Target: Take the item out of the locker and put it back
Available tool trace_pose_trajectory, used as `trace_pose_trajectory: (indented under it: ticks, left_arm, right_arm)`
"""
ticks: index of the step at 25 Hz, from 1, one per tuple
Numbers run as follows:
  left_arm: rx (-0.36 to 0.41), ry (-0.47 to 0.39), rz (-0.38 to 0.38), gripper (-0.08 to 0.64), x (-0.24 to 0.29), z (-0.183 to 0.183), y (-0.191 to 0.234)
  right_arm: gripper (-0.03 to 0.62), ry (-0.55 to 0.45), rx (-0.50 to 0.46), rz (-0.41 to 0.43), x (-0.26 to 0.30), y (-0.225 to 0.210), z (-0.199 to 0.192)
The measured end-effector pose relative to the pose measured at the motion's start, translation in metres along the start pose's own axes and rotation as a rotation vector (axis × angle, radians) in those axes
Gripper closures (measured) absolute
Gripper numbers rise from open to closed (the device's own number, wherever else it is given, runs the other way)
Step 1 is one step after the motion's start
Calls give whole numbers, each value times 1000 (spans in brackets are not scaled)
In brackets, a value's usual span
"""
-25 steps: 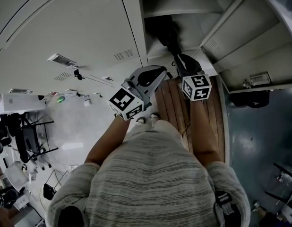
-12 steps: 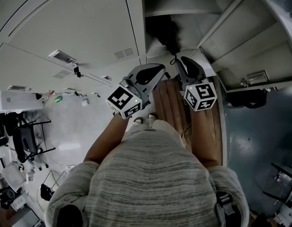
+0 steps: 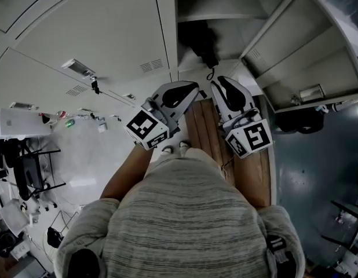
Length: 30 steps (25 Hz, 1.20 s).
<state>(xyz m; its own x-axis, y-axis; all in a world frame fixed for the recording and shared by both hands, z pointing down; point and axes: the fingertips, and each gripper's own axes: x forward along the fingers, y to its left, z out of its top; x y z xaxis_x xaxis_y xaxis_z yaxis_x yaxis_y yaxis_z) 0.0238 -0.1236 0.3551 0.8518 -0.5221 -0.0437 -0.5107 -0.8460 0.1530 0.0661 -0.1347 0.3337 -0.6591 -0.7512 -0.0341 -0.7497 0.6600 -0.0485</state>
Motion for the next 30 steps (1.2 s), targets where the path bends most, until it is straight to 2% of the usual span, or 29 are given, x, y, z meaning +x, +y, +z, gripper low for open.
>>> trace_pose_trajectory:
  ticks: [5,12,20,30]
  left_arm:
    - [-5,-8,14,551,-15,2,-2]
    - [-9,-8,38,551,-28,0,1]
    - [4,-17,25,551,-27,5,-3]
    - [-1,-1,23,551,-30,0,-5]
  right_arm:
    - [503,-22,11,57,-3,31,6]
    - [552,3,13,116,-5,60,-5]
    - [568,21,-42,121,-3,64,-2]
    - [568,41,-21,129,-4,67,-11]
